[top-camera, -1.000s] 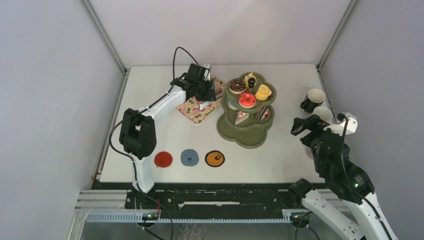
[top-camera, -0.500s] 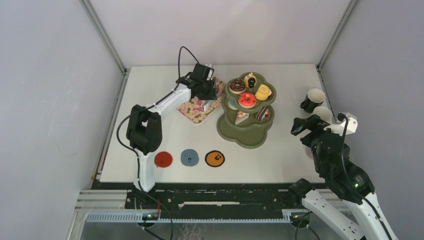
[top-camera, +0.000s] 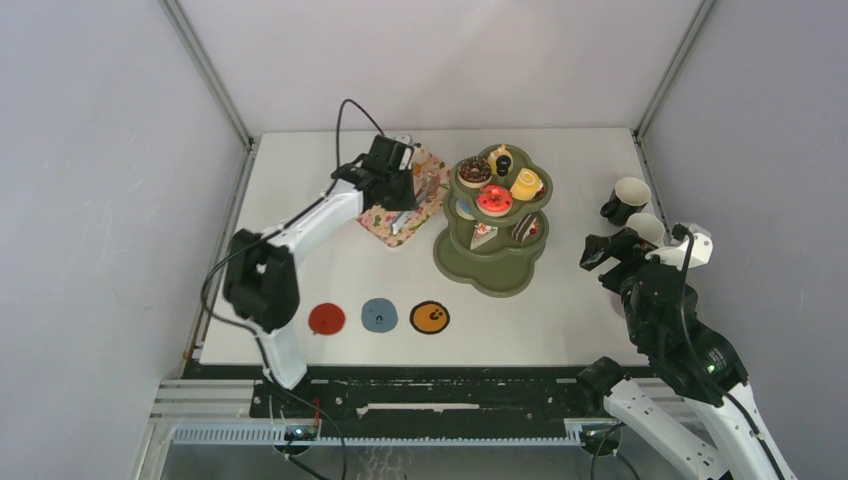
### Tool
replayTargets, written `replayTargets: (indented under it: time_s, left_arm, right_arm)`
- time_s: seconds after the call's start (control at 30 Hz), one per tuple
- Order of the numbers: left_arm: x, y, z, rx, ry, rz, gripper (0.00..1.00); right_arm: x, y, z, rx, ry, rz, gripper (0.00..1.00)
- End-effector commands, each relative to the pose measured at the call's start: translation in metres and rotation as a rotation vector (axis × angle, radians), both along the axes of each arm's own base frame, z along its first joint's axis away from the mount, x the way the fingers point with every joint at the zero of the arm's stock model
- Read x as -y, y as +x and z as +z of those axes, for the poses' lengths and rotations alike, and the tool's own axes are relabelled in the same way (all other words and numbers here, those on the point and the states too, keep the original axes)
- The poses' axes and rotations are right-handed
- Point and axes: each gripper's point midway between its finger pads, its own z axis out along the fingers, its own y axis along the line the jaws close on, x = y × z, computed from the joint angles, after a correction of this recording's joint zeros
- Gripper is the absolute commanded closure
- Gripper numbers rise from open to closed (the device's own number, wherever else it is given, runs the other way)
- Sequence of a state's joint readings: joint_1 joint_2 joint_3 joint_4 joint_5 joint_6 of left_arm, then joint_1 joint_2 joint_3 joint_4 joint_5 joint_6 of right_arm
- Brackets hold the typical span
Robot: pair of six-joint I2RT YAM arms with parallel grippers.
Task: Serve the afternoon tea
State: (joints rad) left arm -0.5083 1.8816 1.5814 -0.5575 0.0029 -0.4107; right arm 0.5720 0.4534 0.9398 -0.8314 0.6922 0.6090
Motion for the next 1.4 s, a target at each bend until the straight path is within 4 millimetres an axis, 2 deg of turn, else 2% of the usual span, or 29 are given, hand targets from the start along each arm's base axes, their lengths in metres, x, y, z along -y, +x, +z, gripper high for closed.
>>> replayTargets:
  time_s: [0.0, 0.2, 0.4, 0.5, 0.63, 0.8, 0.93, 1.2, 1.37]
  left_arm:
    - [-0.012, -0.041, 0.062, 0.12, -0.072, -0.059, 1.0]
    - [-0.031, -0.12, 0.04, 0.077, -0.056, -0.105, 1.0]
    - [-0.007, -0.191, 0.039, 0.096, -0.099, -0.221, 1.0]
    - [0.002, -0.216, 0.041, 0.104, -0.103, -0.25, 1.0]
    - [0.019, -0.239, 0.033, 0.052, -0.16, -0.301, 1.0]
    - [0.053, -0.246, 0.04, 0.104, -0.206, -0.373, 1.0]
    - [0.079, -0.242, 0.043, 0.137, -0.234, -0.389, 1.0]
    - [0.124, -0.215, 0.034, 0.156, -0.255, -0.345, 1.0]
    - [0.146, -0.198, 0.037, 0.184, -0.269, -0.316, 1.0]
  right_arm:
    - [-0.005, 0.003, 0.016, 0.047, 0.04, 0.012, 0.1]
    - [0.0, 0.001, 0.017, 0.06, 0.033, -0.003, 0.1]
    - [0.003, -0.002, 0.018, 0.066, 0.018, -0.003, 0.1]
    - [0.005, -0.004, 0.017, 0.063, 0.018, -0.005, 0.1]
    - [0.007, -0.008, 0.015, 0.062, 0.027, -0.009, 0.1]
    - [0.008, -0.012, 0.015, 0.064, 0.029, 0.001, 0.1]
    - [0.01, -0.017, 0.014, 0.065, 0.033, 0.01, 0.1]
    - [0.02, -0.027, 0.012, 0.072, 0.032, -0.012, 0.1]
    - [0.025, -0.032, 0.014, 0.085, 0.032, -0.017, 0.1]
